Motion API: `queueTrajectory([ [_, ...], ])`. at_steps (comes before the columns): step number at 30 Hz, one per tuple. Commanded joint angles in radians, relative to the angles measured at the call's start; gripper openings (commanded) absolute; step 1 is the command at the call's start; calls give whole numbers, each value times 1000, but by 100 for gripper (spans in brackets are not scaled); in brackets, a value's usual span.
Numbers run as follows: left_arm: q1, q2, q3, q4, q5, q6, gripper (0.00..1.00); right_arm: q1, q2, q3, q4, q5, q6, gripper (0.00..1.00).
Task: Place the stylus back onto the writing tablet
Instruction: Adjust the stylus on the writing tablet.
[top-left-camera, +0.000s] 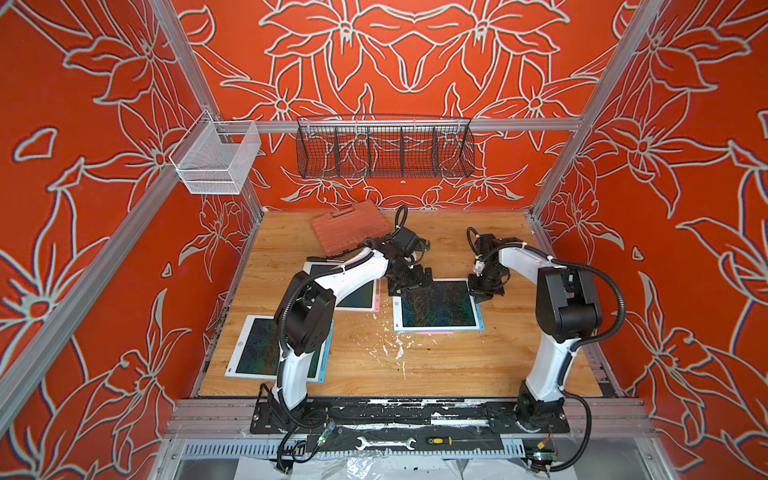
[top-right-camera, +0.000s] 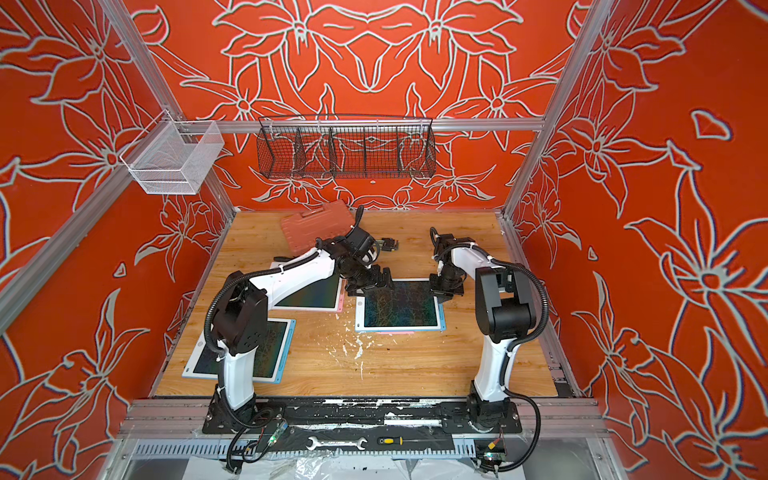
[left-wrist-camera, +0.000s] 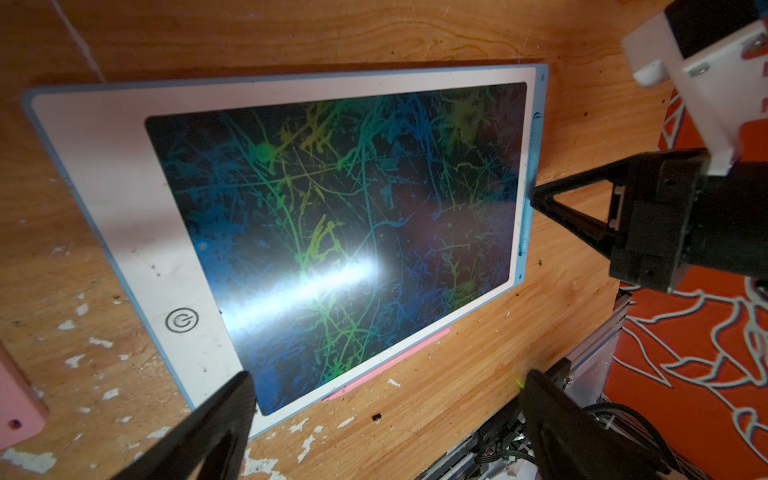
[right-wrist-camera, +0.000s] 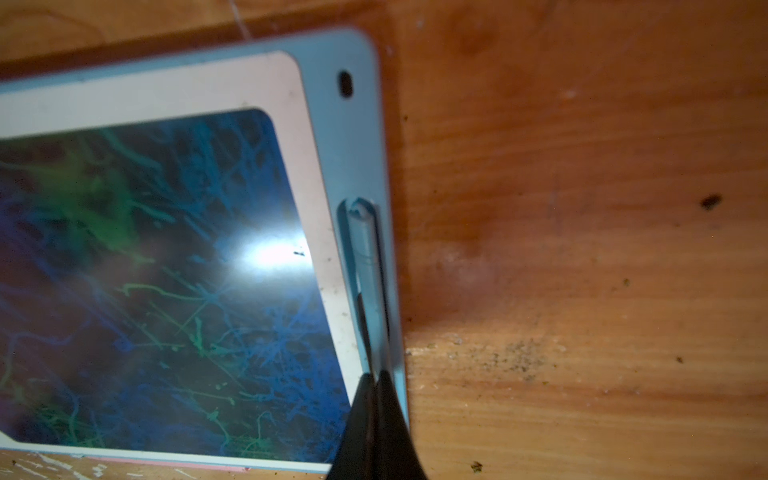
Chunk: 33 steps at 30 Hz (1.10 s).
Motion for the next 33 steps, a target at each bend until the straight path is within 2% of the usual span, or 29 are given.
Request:
queueTrajectory([
  [1, 6, -36, 0, -3, -5, -12, 97, -8, 12, -9, -7, 9, -1, 7],
  [16, 7, -19, 23, -11, -1, -5, 97, -9, 0, 45, -36, 22, -9, 10],
  [33, 9, -15, 30, -9, 4, -4, 97, -10, 40, 23, -28, 48, -8, 8],
])
